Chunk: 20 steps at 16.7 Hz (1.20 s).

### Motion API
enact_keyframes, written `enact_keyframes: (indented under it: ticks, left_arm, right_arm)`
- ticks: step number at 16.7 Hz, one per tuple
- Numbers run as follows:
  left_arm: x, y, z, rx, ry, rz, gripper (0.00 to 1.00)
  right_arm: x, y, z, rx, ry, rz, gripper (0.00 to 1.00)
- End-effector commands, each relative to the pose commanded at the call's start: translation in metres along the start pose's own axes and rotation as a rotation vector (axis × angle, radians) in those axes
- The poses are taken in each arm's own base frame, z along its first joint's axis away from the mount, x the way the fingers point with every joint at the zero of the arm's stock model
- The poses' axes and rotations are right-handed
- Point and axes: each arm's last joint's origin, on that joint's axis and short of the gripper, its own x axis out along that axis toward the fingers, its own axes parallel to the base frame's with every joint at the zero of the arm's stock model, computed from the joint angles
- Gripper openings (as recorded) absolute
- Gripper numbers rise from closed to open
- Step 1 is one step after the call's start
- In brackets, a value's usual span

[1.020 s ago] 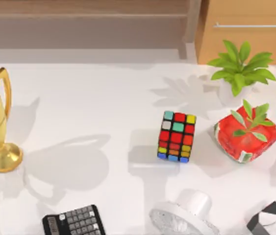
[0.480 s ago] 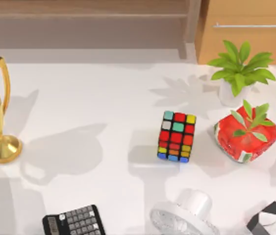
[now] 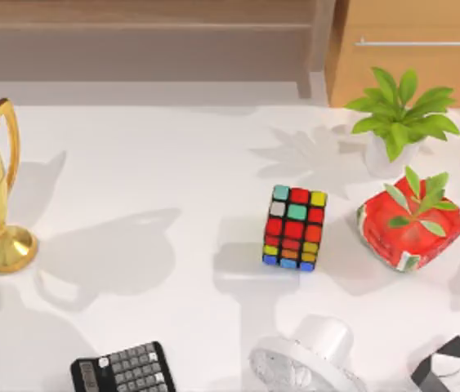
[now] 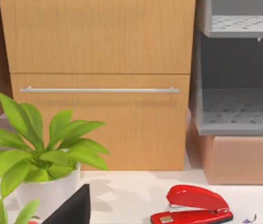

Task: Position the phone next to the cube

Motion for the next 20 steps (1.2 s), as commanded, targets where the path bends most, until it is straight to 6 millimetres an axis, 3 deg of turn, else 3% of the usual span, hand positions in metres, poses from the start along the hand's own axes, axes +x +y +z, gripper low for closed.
enact_keyframes:
  ticks: [6,12,16,20]
  left_arm:
    - [0.001,0.0,0.001,0.007,-0.001,-0.001,1.0]
    - [0.037,0.001,0.002,0.006,-0.002,-0.001,1.0]
    - [0.04,0.001,0.001,0.006,0.0,-0.002,1.0]
    - [0.04,0.001,0.001,0.006,0.0,-0.002,0.7]
  right_arm:
    - [0.0,0.0,0.0,0.0,0.0,0.0,1.0]
    - [0.0,0.0,0.0,0.0,0.0,0.0,1.0]
    - [0.0,0.0,0.0,0.0,0.0,0.0,1.0]
    - [0.0,0.0,0.0,0.0,0.0,0.0,1.0]
